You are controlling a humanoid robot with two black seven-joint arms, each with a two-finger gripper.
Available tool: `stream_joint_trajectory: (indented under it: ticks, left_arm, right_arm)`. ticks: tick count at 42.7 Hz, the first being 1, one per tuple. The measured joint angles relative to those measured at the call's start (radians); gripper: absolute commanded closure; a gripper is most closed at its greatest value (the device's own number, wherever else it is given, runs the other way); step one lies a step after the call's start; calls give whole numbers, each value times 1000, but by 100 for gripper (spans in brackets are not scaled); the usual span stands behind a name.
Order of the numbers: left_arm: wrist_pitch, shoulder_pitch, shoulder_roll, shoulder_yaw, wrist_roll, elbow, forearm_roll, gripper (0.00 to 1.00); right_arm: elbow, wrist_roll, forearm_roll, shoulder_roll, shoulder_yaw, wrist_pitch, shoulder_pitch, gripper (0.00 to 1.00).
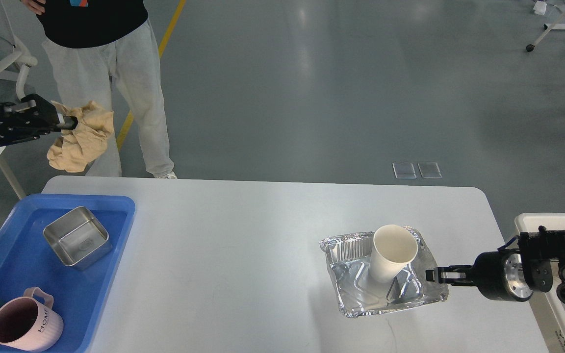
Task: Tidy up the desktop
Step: 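Lift the beige cloth with the left gripper and carry it over the foil tray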
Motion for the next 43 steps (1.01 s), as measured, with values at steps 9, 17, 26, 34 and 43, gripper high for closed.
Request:
stream_joint_trajectory:
  ticks: [9,17,26,34,43]
  left_arm:
    - [0,-23,-41,-11,-1,-19,-14,100]
    - [0,-39,-214,8,0,6,-7,100]
    - [0,-30,-563,43,4,153,74,100]
    - [0,-13,-799,45,5,258,164,100]
    - [0,-13,-1022,43,4,368,198,100]
  right_arm:
    - [0,0,0,5,6,0,0,100]
    - [-2,0,0,15,13,0,0,100]
    - [-9,2,2,18,15,-1,-2,100]
    - [-16,4,2,19,15,-5,-9,100]
    - [-36,4,2,45,15,-5,-15,100]
